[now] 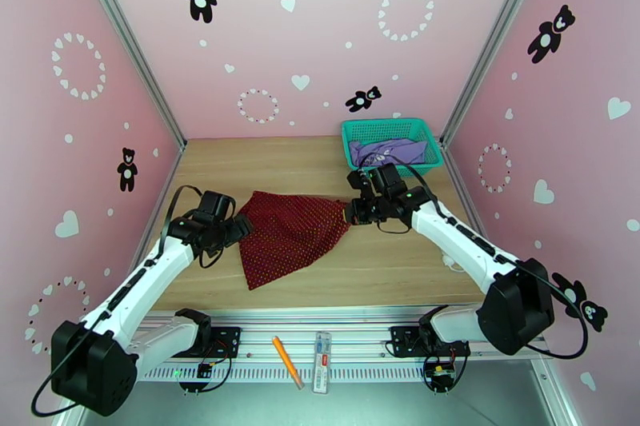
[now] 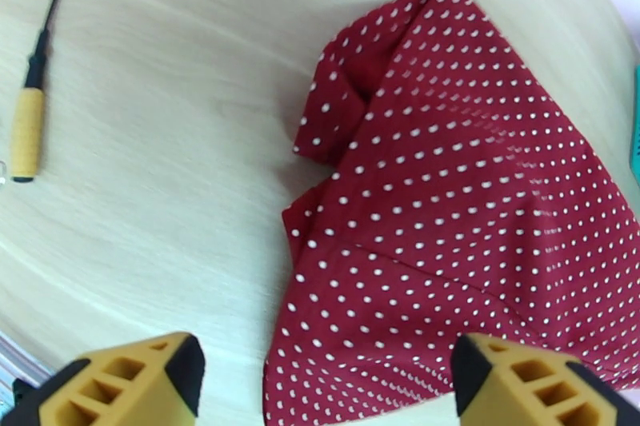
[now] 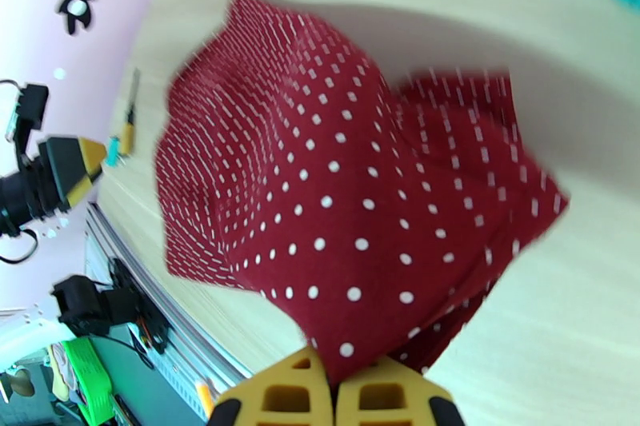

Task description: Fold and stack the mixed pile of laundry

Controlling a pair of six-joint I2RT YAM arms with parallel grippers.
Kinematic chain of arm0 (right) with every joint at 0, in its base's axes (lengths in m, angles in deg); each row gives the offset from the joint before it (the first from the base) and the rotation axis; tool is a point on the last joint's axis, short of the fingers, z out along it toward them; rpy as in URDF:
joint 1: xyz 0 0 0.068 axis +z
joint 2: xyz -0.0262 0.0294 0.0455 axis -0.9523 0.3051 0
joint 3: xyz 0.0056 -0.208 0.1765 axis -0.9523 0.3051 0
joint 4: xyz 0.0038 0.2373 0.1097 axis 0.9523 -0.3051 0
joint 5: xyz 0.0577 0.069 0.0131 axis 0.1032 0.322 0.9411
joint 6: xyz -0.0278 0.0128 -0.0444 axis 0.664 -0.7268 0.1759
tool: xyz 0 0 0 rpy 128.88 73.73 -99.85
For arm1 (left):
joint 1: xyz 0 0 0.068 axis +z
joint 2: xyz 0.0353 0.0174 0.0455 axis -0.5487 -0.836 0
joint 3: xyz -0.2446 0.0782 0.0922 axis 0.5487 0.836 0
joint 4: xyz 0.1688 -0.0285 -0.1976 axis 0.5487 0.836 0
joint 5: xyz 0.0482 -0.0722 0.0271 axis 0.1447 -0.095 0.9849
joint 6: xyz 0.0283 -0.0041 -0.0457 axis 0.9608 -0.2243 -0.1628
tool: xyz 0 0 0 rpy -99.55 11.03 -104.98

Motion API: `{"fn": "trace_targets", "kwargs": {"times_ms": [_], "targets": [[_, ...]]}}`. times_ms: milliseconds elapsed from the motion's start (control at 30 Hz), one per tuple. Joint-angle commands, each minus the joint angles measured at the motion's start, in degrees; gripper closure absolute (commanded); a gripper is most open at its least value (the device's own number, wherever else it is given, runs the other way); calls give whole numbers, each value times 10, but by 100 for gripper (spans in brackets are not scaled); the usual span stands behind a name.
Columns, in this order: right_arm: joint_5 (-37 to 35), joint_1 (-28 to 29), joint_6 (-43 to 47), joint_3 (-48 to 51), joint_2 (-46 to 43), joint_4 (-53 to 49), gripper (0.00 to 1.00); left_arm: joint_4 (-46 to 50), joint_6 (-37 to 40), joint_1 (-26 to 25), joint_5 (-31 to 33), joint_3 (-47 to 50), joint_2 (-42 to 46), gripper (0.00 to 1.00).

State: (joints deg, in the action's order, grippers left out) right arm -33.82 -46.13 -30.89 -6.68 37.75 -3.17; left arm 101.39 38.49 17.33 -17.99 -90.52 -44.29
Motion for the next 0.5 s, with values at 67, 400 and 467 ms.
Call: {"fn": "trace_targets", "kwargs": {"times_ms": [67,400,467], "targets": [[-8,-3,-8,18,-15,-4,100,-86,7,-4,-32,3,-53,24],[-8,-3,-15,33,-19,0,100,-124,36,-4,1,-44,-152,37],[-8,-3,-15,35,-20,1,100,-130,42,-4,5,-53,-166,39]]}}
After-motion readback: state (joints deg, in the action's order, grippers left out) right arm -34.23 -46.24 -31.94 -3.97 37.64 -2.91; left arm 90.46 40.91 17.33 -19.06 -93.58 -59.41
